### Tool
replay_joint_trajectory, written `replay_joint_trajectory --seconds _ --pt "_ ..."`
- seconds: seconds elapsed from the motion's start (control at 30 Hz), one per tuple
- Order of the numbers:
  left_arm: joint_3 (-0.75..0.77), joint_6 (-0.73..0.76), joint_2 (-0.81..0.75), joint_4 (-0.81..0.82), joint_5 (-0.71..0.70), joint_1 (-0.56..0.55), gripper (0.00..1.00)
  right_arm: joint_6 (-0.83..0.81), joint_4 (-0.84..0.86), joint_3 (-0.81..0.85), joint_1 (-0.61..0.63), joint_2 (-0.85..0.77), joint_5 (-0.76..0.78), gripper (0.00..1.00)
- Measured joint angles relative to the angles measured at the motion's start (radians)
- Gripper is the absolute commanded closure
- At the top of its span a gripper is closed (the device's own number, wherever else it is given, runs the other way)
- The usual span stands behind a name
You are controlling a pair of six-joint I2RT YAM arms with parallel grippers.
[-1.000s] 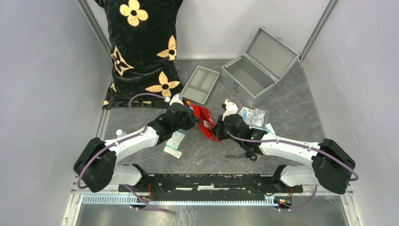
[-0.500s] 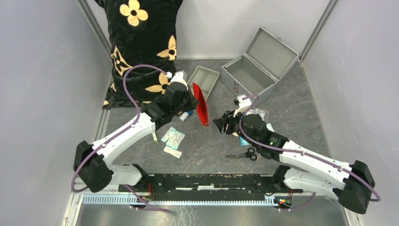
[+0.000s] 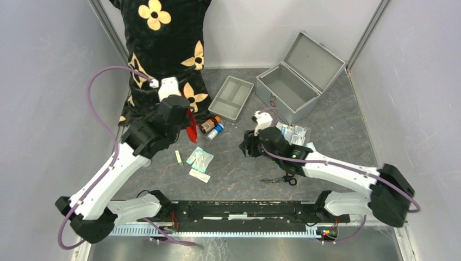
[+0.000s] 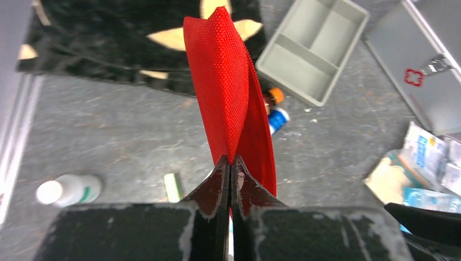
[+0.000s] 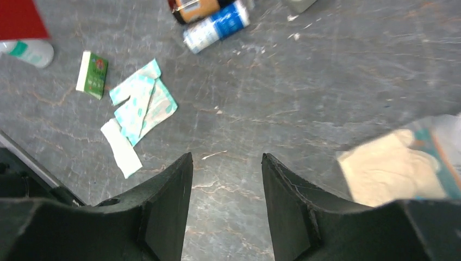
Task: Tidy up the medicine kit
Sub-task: Adjust the medical item at the center of the board.
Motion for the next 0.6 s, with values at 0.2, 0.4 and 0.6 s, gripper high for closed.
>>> replay_joint_trajectory --seconds 0.2,0.4,0.6 --pt "0.015 -0.017 -0.104 -0.207 -0.114 0.000 0.98 0.023 -0.029 0.199 0.098 0.282 -0.058 0.44" --pt "0.015 -0.034 -0.184 -0.338 -0.168 0.000 0.98 0.027 -0.055 0.382 0.185 0.521 -0.106 0.44" --pt "0.015 -0.033 -0.248 -0.374 -0.167 0.000 0.98 0.020 -0.077 0.549 0.209 0.707 -0.137 0.48"
